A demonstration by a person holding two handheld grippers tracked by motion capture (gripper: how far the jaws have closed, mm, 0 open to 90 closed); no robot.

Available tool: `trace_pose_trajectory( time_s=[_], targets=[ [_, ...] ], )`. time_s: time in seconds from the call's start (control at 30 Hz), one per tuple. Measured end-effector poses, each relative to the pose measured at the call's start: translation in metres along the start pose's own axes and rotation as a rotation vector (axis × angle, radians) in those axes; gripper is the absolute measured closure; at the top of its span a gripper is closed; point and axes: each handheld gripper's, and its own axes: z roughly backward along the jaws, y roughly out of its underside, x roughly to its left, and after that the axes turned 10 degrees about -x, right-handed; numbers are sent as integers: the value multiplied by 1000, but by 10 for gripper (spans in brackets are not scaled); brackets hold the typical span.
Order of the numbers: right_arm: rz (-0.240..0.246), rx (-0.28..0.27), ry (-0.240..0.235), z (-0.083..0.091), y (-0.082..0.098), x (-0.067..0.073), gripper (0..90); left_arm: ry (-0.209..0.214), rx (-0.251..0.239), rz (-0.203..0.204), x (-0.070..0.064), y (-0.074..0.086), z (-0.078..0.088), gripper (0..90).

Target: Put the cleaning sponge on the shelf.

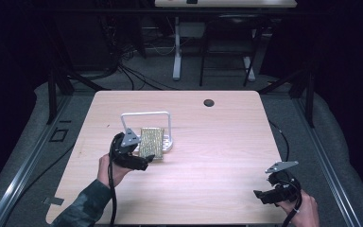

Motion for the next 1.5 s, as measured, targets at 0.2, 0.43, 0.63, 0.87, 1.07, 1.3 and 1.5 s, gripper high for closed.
trace_pose_trajectory(
  time_s=[0.2,0.43,0.63,0.87,1.07,1.3,1.5],
  targets=[
    [-4,-3,8,0,0,1,143,-23,-6,28,5,9,22,59],
    [1,-4,11,1,0,1,140,-59,12,62,14,24,42,10],
    [-2,-1,11,1,1,0,136,-69,43,92,23,39,50,3],
    [-21,-8,30,2,1,0,74,-80,95,140,34,60,56,2],
    [-16,12,43,0,2,-1,40,-76,136,159,38,73,53,0],
    [10,11,60,-1,1,0,50,-96,151,202,48,87,50,0],
    [14,15,59,-3,2,0,59,-94,155,203,50,87,46,0]
  ],
)
